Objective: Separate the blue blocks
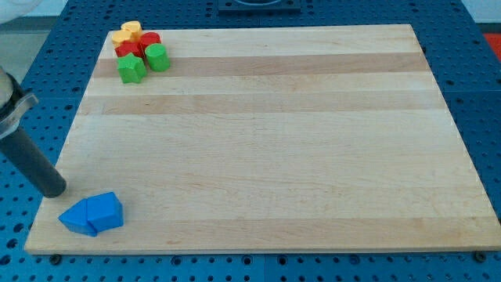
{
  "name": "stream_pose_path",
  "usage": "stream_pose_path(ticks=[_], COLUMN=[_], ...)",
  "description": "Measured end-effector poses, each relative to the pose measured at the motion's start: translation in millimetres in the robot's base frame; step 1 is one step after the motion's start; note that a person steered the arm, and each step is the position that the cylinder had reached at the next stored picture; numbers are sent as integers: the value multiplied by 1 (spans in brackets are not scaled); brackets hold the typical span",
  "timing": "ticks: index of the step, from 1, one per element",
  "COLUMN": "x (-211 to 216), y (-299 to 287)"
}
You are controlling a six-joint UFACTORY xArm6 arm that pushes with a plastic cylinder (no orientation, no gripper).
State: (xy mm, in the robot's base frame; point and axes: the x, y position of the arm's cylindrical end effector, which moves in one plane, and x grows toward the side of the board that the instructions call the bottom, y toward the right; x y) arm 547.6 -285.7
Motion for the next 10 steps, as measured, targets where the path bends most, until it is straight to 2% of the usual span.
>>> stream_pose_path(ticks=[2,3,5,8,9,10], x=[48,55,40,-16,-13,19], y=[8,31,85,172,129,81])
